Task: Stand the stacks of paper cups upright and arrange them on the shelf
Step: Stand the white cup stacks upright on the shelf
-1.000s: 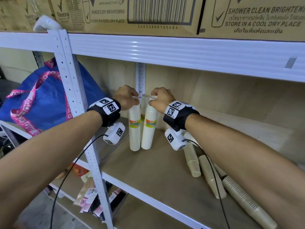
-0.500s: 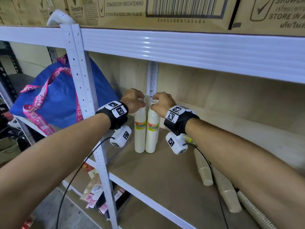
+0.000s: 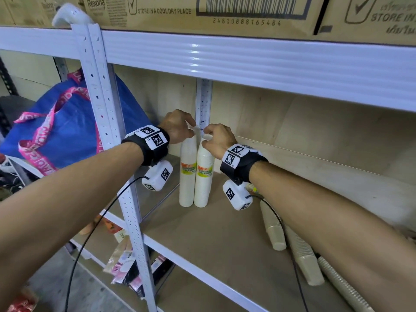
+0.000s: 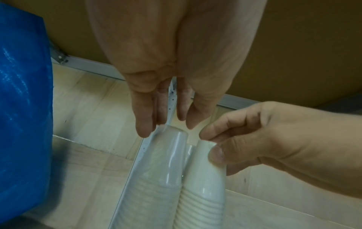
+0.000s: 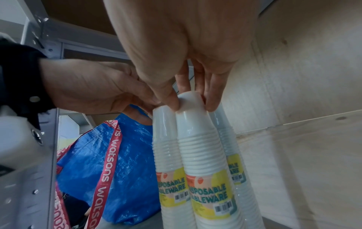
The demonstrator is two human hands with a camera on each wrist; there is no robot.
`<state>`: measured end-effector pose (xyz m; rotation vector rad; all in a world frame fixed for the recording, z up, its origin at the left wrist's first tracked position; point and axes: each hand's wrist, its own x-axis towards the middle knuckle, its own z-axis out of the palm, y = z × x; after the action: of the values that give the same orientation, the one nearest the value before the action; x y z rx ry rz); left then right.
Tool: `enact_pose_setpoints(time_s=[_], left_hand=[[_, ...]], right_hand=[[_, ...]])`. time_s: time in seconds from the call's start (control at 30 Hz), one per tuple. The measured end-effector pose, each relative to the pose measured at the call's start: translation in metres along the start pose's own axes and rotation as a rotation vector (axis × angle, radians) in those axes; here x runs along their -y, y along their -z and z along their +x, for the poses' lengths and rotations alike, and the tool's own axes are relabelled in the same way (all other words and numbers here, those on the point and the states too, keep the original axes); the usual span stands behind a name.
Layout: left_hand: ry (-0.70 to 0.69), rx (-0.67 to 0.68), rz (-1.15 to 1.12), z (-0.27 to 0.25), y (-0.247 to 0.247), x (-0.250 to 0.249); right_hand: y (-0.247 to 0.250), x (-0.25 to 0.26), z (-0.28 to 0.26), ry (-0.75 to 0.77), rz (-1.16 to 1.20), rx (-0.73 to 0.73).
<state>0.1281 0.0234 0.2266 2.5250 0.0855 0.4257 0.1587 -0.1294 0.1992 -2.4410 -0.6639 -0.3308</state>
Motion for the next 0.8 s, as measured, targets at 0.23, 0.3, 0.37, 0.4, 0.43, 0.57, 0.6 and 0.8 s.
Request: enact_pose_setpoints(time_s=[0.23, 0.3, 0.37, 0.4, 0.43, 0.57, 0.6, 0.8], left_hand=[[-0.041, 0.011, 0.019, 0.001, 0.015, -0.023], [-0.077, 0.002, 0.026, 0.001, 0.016, -0.035], [-0.107, 0.005, 0.019, 0.0, 0.015, -0.049], [-0.123, 0.01, 0.01, 0.001, 0.014, -0.055], [-0.14, 0.016, -0.001, 0.002, 0.011, -0.063], [-0.206, 0.055, -0.048, 0.006, -0.005, -0.094], [-0.23, 0.064, -0.051, 0.006, -0.012, -0.102], [-0.347, 0.212, -0.017, 0.003, -0.062, -0.146]], right_hand=[[0.048, -0.019, 0.003, 0.023, -0.061, 0.0], [0.068, -0.029, 0.004, -0.005, -0.086, -0.025], [0.09, -0.04, 0.002, -0.032, -0.11, -0.041], [0.1, -0.046, -0.001, -0.046, -0.121, -0.049], [0.111, -0.053, -0.004, -0.061, -0.132, -0.054], [0.149, -0.083, -0.025, -0.148, -0.223, -0.04], [0.156, -0.092, -0.031, -0.176, -0.229, -0.045], [0.191, -0.158, -0.079, -0.353, -0.266, -0.054]])
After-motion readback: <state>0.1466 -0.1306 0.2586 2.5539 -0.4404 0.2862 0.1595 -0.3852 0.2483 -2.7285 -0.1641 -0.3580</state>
